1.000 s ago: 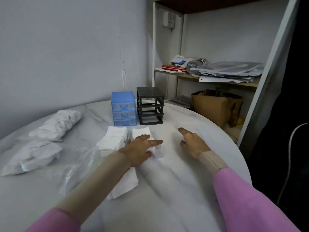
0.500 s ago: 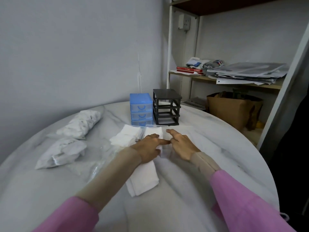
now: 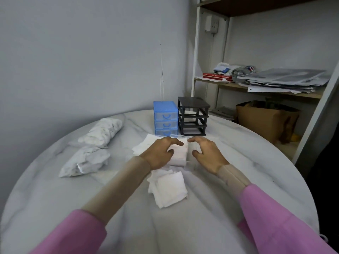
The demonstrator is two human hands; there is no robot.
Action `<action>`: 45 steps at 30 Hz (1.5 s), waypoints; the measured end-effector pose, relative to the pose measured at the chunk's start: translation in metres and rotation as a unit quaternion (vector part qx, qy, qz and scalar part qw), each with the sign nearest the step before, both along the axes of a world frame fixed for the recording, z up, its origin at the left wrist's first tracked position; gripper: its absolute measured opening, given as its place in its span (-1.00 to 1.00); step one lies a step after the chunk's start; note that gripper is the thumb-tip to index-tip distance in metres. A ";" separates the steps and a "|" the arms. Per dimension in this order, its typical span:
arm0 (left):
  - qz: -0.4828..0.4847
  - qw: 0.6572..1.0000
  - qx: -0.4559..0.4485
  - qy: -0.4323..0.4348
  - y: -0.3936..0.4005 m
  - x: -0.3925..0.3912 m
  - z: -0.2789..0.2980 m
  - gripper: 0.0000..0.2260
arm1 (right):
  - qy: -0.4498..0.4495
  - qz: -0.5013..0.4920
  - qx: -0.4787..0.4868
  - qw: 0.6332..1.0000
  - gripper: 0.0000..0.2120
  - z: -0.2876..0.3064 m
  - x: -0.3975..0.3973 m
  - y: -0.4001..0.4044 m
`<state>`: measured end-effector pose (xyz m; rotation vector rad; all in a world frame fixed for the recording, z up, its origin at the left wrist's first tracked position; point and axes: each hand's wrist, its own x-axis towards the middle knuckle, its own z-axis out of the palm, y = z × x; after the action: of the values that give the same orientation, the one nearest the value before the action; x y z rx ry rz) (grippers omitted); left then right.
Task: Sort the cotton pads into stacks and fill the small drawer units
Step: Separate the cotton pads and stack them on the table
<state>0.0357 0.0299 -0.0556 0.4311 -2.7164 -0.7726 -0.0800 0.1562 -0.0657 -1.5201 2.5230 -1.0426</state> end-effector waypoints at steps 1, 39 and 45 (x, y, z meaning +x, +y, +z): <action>0.008 1.000 0.014 0.013 -0.002 0.005 0.001 -0.65 | 0.004 0.019 -0.016 1.000 -0.67 0.001 0.003 0.002; -0.032 0.966 0.232 0.110 0.015 0.071 -0.009 -0.87 | -0.145 0.214 -0.052 0.965 -0.93 -0.003 0.029 0.035; -0.071 0.917 0.382 0.093 0.017 0.071 -0.002 -0.72 | -0.243 0.201 -0.090 0.945 -0.95 0.002 0.027 0.035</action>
<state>0.1065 0.0474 -0.0573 0.2860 -2.1891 -1.8148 -0.0535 0.1908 -0.0639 -1.4908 1.7438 -1.3901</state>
